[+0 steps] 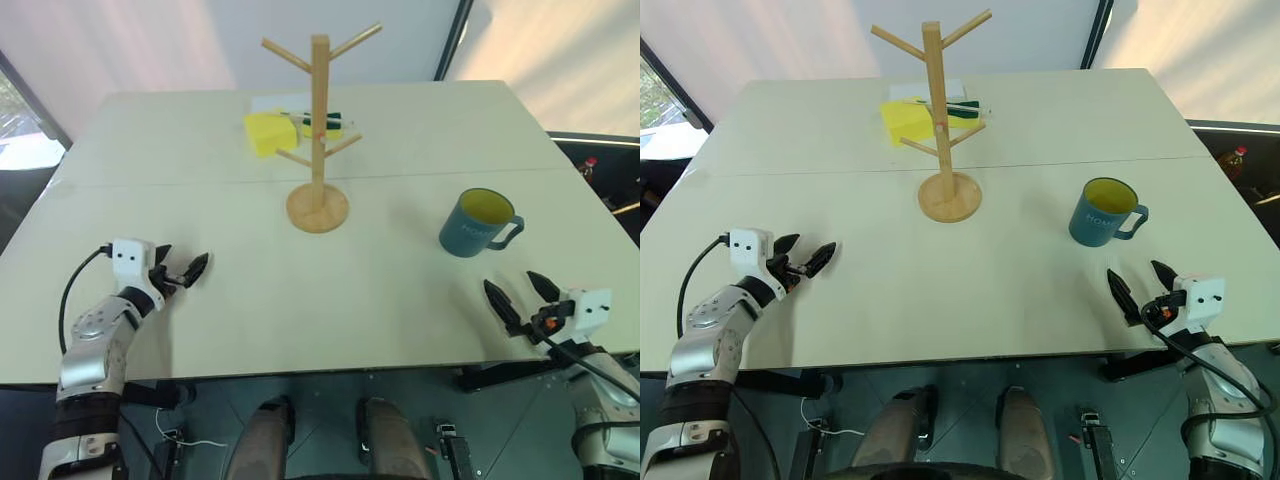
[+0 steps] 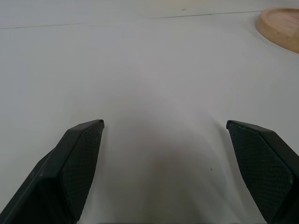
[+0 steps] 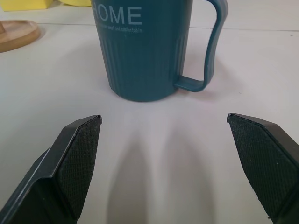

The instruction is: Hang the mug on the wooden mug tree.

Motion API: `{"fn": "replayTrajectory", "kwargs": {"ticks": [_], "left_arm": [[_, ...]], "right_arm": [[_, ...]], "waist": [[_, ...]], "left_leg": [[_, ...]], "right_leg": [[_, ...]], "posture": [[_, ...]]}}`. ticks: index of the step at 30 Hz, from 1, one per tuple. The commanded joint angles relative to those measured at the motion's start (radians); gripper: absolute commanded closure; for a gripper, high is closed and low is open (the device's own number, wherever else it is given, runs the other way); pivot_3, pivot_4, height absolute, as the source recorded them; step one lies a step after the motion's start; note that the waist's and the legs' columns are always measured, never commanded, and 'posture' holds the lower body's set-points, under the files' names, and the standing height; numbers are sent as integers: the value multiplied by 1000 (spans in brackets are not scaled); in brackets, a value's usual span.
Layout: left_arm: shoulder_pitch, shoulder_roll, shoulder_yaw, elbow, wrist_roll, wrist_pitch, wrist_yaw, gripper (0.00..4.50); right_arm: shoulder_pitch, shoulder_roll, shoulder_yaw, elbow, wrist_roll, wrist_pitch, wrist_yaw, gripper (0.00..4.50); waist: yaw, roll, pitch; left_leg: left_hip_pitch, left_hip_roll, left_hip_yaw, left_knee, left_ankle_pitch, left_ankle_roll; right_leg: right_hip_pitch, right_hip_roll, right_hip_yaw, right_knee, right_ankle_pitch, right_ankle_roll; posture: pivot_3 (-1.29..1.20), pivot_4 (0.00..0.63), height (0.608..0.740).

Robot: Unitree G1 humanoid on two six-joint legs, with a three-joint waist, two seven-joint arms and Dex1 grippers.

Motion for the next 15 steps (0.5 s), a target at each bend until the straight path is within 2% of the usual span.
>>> {"fn": "replayTrajectory", "kwargs": {"ticks": [1,10,13,15], "left_arm": [[7,1,16,-50,-8,4,7,0],[25,-11,-43,-168,-44,74,-53,0],[31,-33,-124,-294,-91,89,-135,0],[26,-33,-221,-384,-88,100,-198,0]], "right_arm": [[-5,-10,-6,-28,1,1,-14,39],[3,1,-10,-54,-18,55,-101,39],[12,12,-6,-61,-27,42,-117,39],[9,19,-8,-59,-35,32,-136,39]], "waist": [[0,0,0],[0,0,0],[1,0,0],[4,0,0]], "left_leg": [[0,0,0,0,0,0],[0,0,0,0,0,0],[0,0,0,0,0,0],[-1,0,0,0,0,0]], "right_leg": [[0,0,0,0,0,0],[0,0,0,0,0,0],[0,0,0,0,0,0],[0,-1,0,0,0,0]], "posture": [[0,150,740],[0,150,740],[0,150,740],[0,150,740]]}}
